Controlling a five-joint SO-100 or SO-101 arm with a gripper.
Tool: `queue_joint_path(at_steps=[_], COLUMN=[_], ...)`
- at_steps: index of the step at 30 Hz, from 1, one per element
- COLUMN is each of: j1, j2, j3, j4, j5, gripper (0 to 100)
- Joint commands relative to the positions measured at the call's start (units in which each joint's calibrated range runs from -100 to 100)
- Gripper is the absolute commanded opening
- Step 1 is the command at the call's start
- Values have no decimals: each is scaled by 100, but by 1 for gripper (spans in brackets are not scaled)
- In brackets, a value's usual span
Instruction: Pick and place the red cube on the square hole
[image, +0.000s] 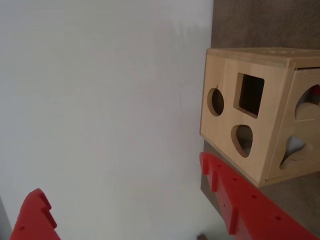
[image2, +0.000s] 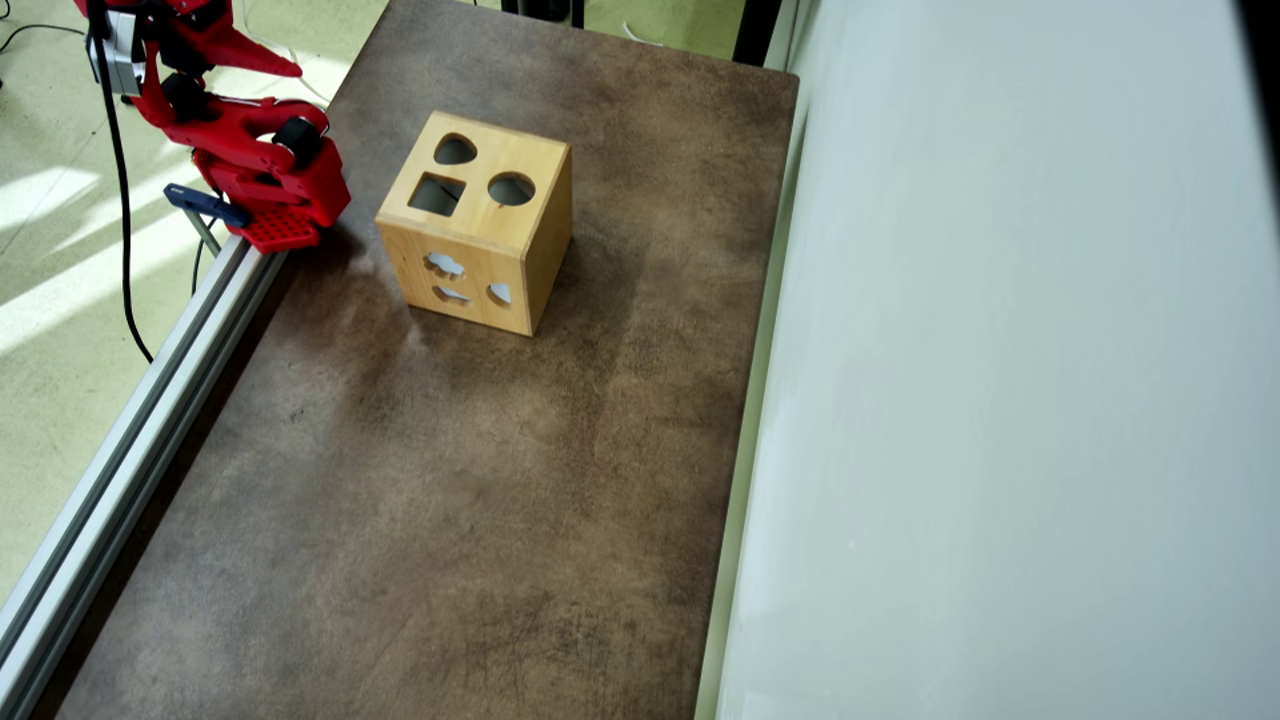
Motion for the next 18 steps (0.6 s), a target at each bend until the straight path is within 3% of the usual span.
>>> queue_joint_path(at_steps=[1,14,18], j1=[-32,-32,-32], j2=[26,35,35], j3=[13,13,13], j4=[-23,-15,-7], j5=[29,34,34], gripper=[44,44,38])
